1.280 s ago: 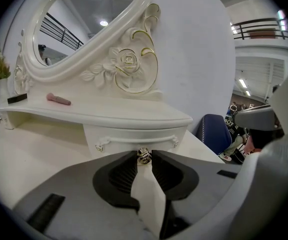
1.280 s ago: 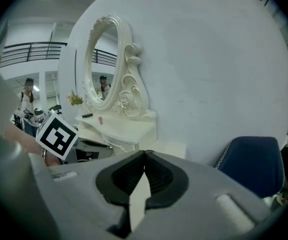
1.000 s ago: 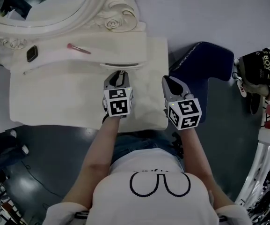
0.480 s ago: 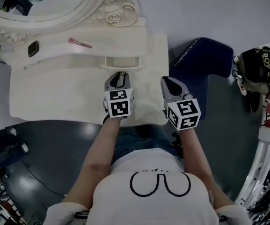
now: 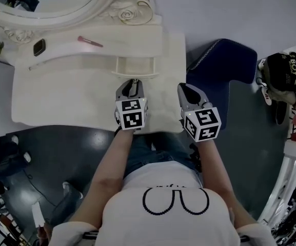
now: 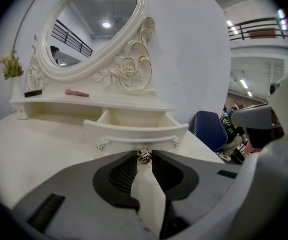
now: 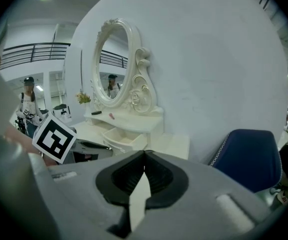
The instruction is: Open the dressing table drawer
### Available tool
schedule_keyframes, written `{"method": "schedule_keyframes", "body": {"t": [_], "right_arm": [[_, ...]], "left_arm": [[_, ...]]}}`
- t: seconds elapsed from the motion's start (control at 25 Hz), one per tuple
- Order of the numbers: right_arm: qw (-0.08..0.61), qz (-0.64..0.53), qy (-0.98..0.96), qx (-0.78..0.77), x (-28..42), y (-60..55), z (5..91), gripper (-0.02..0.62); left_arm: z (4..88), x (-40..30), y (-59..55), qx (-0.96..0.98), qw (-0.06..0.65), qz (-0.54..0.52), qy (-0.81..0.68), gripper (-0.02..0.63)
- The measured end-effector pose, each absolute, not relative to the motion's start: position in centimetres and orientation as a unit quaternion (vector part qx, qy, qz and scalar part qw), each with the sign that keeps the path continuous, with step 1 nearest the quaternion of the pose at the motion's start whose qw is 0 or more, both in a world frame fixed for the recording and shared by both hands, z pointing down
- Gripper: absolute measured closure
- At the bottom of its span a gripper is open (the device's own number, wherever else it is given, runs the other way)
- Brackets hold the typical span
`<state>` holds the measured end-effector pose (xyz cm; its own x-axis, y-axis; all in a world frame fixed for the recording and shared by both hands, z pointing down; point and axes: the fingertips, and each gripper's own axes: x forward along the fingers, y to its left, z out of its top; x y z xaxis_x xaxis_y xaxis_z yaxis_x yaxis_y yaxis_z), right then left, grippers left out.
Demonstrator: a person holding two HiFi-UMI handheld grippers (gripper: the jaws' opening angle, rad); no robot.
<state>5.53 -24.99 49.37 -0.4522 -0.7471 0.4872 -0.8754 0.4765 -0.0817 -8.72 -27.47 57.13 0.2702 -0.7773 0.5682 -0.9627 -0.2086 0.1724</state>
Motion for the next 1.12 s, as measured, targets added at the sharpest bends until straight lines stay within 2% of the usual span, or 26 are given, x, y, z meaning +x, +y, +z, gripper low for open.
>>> {"method": "schedule_keyframes", "body": {"t": [0.32, 0.56, 1.12], "right_arm": [[0.194, 0.16, -0.839, 0.483, 5.6, -24.4, 49.1, 0.598], [0.192, 0.155, -0.84, 0.483, 6.2, -24.1, 47.8, 0.598], [0.153, 0.112, -0.866, 0.462, 4.8, -26.0, 42.8, 0.598]], "left_arm": [[57.1, -8.7, -27.0, 0.757, 0.248, 0.183, -0.576, 0.514], [55.6, -9.6, -26.5, 0.75, 0.242, 0.176, -0.589, 0.474], [49.4, -13.9, -26.6, 0.72, 0.196, 0.136, -0.652, 0.474]]}}
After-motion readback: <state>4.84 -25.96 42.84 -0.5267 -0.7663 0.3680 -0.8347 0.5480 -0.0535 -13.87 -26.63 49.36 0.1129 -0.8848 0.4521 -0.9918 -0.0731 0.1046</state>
